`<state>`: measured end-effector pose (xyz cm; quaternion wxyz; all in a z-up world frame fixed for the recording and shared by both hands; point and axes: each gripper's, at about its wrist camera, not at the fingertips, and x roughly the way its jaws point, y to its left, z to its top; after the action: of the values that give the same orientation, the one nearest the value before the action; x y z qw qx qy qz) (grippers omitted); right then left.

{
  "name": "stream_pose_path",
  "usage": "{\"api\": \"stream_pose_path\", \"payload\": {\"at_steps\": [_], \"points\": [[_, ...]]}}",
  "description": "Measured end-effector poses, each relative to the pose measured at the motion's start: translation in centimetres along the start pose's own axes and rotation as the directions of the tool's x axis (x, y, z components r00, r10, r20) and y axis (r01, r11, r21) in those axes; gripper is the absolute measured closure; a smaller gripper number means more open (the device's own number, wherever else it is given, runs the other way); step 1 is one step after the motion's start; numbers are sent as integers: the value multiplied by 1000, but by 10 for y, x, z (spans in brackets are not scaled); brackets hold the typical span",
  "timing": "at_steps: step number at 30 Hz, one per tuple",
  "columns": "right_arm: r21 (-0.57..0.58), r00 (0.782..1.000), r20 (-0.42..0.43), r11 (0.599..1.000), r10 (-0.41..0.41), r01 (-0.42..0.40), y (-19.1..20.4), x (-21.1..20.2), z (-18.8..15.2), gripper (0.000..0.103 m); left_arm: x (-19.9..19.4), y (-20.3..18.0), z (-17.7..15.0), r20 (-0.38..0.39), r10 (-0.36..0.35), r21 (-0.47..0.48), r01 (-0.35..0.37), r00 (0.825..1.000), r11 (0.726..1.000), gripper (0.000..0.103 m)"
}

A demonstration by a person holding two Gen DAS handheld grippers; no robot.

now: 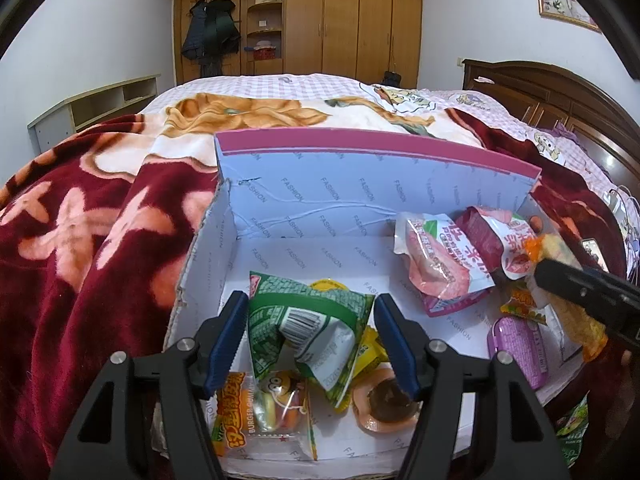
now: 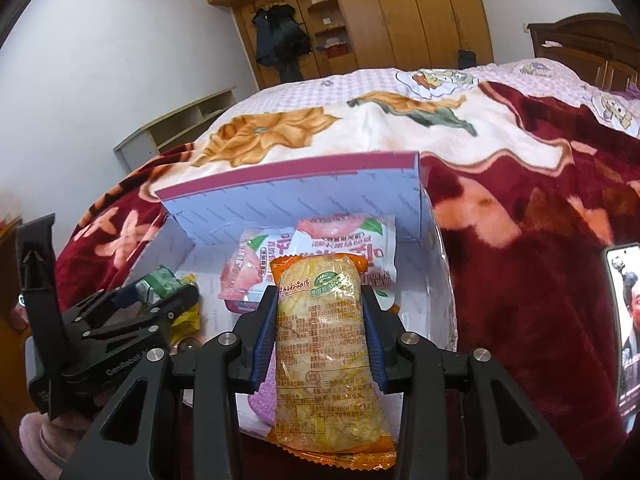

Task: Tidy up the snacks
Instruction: 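Release the green packet in the box with the left tool while the right releases the bread-roll packet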

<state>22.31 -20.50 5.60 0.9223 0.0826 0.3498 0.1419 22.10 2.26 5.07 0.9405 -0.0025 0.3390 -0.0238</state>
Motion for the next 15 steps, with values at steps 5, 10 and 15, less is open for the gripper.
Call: {"api": "stream_pose_path", "payload": {"at_steps": [5, 10, 15], "points": [[22, 1000, 8, 1000, 4, -4, -5, 0, -2, 51, 0, -1, 0, 0, 2, 1, -2, 1000, 1000, 35], [18, 1000, 17, 1000, 9, -9, -4, -3, -1, 45, 0, -1, 0, 1, -1, 0, 1, 1000, 1000, 34], [-1, 999, 40, 1000, 20, -20, 3, -12, 1, 36, -1, 1, 0, 7, -13, -11, 13, 1000, 1000, 34]]}}
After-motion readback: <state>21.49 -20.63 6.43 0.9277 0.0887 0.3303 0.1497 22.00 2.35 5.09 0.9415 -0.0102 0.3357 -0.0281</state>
